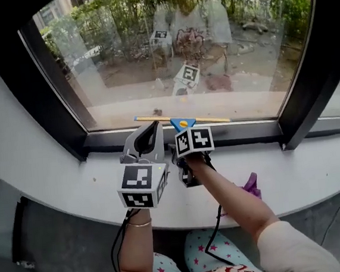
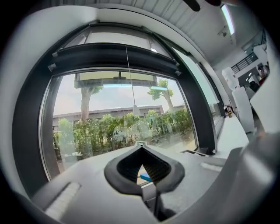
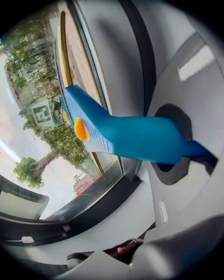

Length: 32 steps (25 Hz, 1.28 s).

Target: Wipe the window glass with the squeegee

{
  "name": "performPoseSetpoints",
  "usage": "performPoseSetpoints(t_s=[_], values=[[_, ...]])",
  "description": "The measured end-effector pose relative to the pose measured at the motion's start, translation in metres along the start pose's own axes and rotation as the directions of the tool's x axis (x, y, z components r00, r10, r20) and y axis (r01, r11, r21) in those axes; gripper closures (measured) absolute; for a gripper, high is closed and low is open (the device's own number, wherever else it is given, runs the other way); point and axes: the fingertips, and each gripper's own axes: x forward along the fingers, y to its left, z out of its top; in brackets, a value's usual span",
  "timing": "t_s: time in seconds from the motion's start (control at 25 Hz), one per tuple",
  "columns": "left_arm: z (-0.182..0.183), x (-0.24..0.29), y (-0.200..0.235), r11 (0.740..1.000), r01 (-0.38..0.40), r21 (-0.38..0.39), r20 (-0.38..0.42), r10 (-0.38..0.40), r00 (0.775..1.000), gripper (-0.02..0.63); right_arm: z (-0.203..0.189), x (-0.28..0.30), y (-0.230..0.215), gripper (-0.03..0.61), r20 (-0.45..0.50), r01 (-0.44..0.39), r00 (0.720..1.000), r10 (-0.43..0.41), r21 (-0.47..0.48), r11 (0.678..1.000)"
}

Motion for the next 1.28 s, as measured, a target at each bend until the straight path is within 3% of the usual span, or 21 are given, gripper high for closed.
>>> performPoseSetpoints(t_s=[0.08,0.28,0.48,0.68,0.84,0.96,1.16,1.28], values=[[0.014,-0.007,0.005,1.0,-0.008,-0.029,0.0,0.008,1.0,0.612,0.005,-0.009,0.006,0.55,0.031,0.001,1.0,-0.001,-0.028,1.0],[0.048,-0.023,0.027,0.999,-0.044,-0.013,0.031,0.044,0.999,0.612,0.035,-0.049,0.03,0.551,0.179,0.084,0.983,-0.048,-0.196,0.977],[0.057,-0.023,0.047,0.999,0.006,-0.043,0.102,-0.001,0.995,0.612,0.083,-0.092,0.078,0.552,0.346,0.194,0.938,-0.033,-0.443,0.875],[0.091,-0.009,0.069,1.0,0.012,0.007,0.178,-0.013,0.984,0.612,0.153,-0.137,0.131,0.551,0.417,0.16,0.906,0.075,-0.5,0.851],[0.131,-0.009,0.093,0.998,-0.015,0.067,0.232,-0.001,0.973,0.612,0.207,-0.166,0.178,0.551,0.451,0.171,0.887,0.102,-0.525,0.834],[0.15,-0.006,0.106,0.994,-0.016,0.108,0.228,-0.009,0.974,0.612,0.228,-0.169,0.212,0.551,0.456,0.179,0.881,0.123,-0.562,0.807],[0.166,-0.011,0.133,0.96,-0.11,0.259,0.197,0.058,0.979,0.612,0.258,-0.164,0.268,0.551,0.47,0.156,0.869,0.153,-0.556,0.816],[0.166,-0.015,0.145,0.96,-0.11,0.259,0.192,0.06,0.98,0.612,0.275,-0.167,0.286,0.551,0.497,0.202,0.857,0.137,-0.569,0.797]])
